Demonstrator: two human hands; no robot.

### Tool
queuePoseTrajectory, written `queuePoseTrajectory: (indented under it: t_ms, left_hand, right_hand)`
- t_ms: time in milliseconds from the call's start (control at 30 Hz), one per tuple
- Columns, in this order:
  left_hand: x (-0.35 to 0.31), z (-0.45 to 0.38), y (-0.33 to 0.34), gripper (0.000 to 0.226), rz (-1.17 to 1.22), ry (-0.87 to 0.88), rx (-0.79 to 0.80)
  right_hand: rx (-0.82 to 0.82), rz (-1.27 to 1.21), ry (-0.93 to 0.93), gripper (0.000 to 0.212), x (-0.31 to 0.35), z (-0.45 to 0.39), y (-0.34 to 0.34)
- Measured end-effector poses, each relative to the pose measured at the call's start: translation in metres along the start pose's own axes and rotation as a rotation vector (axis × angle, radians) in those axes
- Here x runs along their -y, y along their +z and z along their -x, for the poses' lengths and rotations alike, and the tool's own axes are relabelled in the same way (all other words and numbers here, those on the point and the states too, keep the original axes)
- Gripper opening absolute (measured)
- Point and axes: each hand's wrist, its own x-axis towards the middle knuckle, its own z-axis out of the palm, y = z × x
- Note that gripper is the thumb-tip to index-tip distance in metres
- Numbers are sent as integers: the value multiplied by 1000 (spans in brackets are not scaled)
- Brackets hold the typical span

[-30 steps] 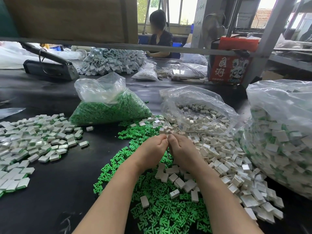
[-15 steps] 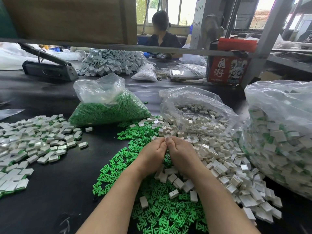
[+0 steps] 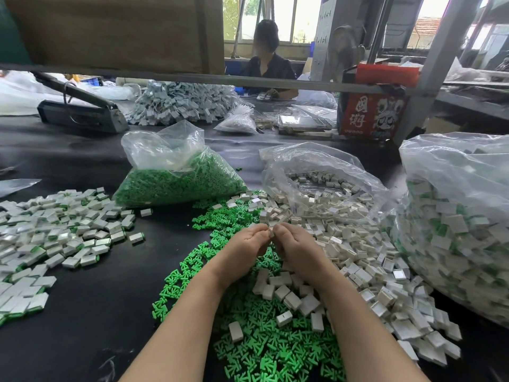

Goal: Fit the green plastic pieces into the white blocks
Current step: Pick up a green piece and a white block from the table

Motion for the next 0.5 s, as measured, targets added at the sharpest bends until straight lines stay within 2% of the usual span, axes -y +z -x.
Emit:
queuePoseTrajectory:
  t_ms: [133,300,367,467,500]
  left_hand:
    - [-5,3,-3,46,44,49,12]
    - [-5,3,-7,50,79,74,39]
    - [-3,2,-8,46,125,77,55]
    - [-2,1,-8,27,172,68,61]
    - [-1,0,-6,32,176,69,53]
  right_hand:
    - [23,-102,-6,42,1,0,-3]
    - [32,-257,15,36,4,-1,-5]
    - [30,-321,18,37,4,1,-7]
    - [45,-369,21,39,5,2,-10]
    - [48,-373,28,39,5,2,-9]
